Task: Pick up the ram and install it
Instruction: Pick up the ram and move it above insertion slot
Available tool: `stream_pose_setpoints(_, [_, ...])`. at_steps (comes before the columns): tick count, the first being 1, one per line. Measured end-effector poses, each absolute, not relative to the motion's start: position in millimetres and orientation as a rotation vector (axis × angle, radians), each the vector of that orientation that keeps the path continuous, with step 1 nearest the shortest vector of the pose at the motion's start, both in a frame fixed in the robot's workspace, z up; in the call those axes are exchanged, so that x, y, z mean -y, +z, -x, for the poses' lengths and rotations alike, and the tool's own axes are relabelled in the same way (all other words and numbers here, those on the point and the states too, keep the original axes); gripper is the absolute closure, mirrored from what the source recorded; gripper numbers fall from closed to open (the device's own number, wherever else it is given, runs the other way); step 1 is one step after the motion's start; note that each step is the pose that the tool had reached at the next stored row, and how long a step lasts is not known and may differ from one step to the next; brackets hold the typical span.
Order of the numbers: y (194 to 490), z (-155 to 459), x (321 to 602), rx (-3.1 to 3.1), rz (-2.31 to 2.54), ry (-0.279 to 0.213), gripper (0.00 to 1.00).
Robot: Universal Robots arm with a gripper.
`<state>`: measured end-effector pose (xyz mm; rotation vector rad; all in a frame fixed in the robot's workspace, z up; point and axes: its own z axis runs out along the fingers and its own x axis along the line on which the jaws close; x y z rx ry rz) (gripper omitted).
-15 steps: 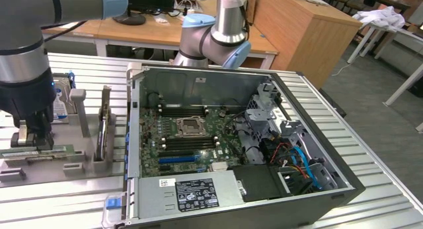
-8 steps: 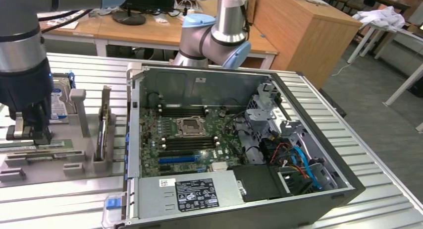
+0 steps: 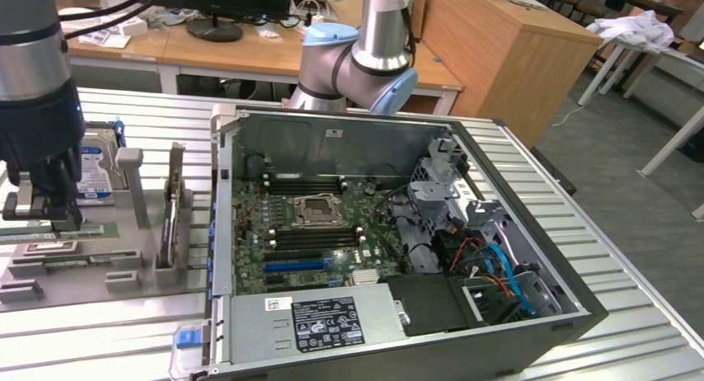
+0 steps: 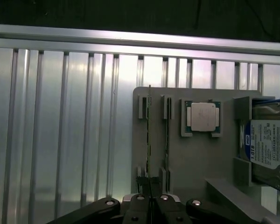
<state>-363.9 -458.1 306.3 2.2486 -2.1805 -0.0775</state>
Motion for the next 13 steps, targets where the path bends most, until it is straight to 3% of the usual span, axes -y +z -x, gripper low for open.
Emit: stream_pose_setpoints(13, [331.6, 363.9, 458.1, 2.181, -2.247, -0.077, 0.89])
